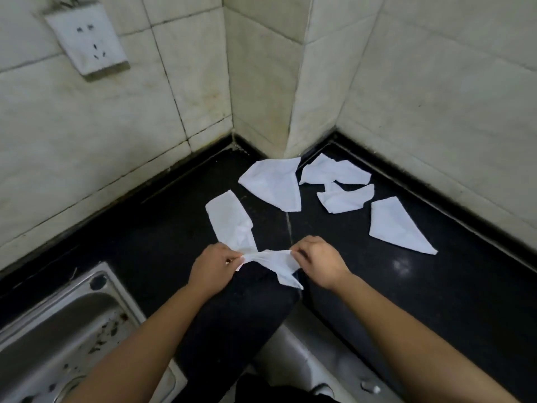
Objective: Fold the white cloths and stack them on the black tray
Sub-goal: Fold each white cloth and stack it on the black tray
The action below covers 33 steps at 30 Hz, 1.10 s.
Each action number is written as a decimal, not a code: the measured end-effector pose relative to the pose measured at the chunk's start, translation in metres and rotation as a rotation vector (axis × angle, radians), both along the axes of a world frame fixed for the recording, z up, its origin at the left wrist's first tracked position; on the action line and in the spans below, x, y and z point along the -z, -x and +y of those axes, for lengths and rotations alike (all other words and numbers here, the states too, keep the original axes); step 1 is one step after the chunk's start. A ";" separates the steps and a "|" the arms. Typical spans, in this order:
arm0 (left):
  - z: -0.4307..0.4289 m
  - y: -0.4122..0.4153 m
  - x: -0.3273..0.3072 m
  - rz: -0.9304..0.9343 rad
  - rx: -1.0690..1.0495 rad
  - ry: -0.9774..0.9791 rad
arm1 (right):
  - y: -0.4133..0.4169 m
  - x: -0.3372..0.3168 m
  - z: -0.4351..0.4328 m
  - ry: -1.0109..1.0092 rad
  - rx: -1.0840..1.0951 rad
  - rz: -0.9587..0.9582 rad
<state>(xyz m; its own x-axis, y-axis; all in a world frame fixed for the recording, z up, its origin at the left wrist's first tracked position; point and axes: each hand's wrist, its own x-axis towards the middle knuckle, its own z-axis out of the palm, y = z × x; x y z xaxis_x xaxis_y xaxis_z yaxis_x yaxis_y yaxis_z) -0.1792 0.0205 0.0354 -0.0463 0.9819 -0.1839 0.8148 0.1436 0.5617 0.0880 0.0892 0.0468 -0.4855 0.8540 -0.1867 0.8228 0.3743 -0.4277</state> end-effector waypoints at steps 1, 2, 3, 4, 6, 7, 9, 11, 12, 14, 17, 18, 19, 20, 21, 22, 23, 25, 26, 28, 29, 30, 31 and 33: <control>0.007 -0.008 -0.008 -0.038 -0.017 -0.030 | -0.009 -0.010 0.001 -0.005 0.039 0.034; 0.015 -0.018 -0.017 -0.071 -0.033 -0.060 | -0.018 -0.019 0.001 -0.019 0.081 0.073; 0.021 -0.030 -0.027 -0.096 -0.035 -0.087 | -0.029 -0.028 0.001 -0.035 0.124 0.111; 0.028 -0.043 -0.036 -0.108 -0.019 -0.113 | -0.040 -0.037 0.000 -0.054 0.163 0.147; 0.039 -0.072 -0.055 -0.099 0.034 -0.155 | -0.064 -0.053 -0.002 -0.089 0.218 0.171; 0.043 -0.087 -0.063 -0.082 0.061 -0.173 | -0.076 -0.061 -0.003 -0.099 0.232 0.164; 0.050 -0.109 -0.074 -0.020 0.099 -0.205 | -0.097 -0.069 -0.005 -0.107 0.226 0.143; 0.052 -0.133 -0.083 0.120 0.184 -0.256 | -0.127 -0.074 -0.009 -0.115 0.209 0.120; 0.054 -0.137 -0.085 0.236 0.257 -0.323 | -0.137 -0.073 -0.009 -0.129 0.187 0.094; 0.056 -0.155 -0.082 0.470 0.438 -0.430 | -0.171 -0.071 -0.014 -0.148 0.161 0.033; 0.056 -0.186 -0.072 0.596 0.590 -0.472 | -0.213 -0.069 -0.023 -0.134 0.156 -0.010; 0.054 -0.195 -0.071 0.601 0.602 -0.463 | -0.222 -0.069 -0.025 -0.133 0.151 -0.025; 0.052 -0.202 -0.071 0.591 0.601 -0.450 | -0.229 -0.070 -0.026 -0.133 0.149 -0.045; 0.051 -0.209 -0.069 0.574 0.584 -0.449 | -0.237 -0.070 -0.027 -0.139 0.150 -0.059; 0.050 -0.214 -0.069 0.540 0.549 -0.439 | -0.243 -0.070 -0.027 -0.143 0.150 -0.065; 0.048 -0.218 -0.068 0.497 0.505 -0.419 | -0.248 -0.069 -0.027 -0.142 0.150 -0.065; 0.046 -0.220 -0.067 0.453 0.458 -0.403 | -0.251 -0.068 -0.026 -0.135 0.148 -0.061; 0.044 -0.222 -0.066 0.403 0.375 -0.372 | -0.253 -0.066 -0.022 -0.109 0.119 -0.060; 0.045 -0.221 -0.066 0.396 0.349 -0.356 | -0.252 -0.065 -0.019 -0.099 0.107 -0.065; 0.052 -0.216 -0.068 0.402 0.337 -0.324 | -0.246 -0.067 -0.009 -0.121 0.101 -0.103; 0.057 -0.213 -0.072 0.405 0.340 -0.332 | -0.243 -0.068 -0.004 -0.152 0.118 -0.118; 0.063 -0.209 -0.077 0.412 0.342 -0.352 | -0.239 -0.072 0.002 -0.193 0.154 -0.121; 0.071 -0.206 -0.083 0.414 0.335 -0.386 | -0.234 -0.077 0.008 -0.240 0.198 -0.108; 0.085 -0.200 -0.097 0.396 0.305 -0.493 | -0.226 -0.087 0.018 -0.351 0.280 -0.029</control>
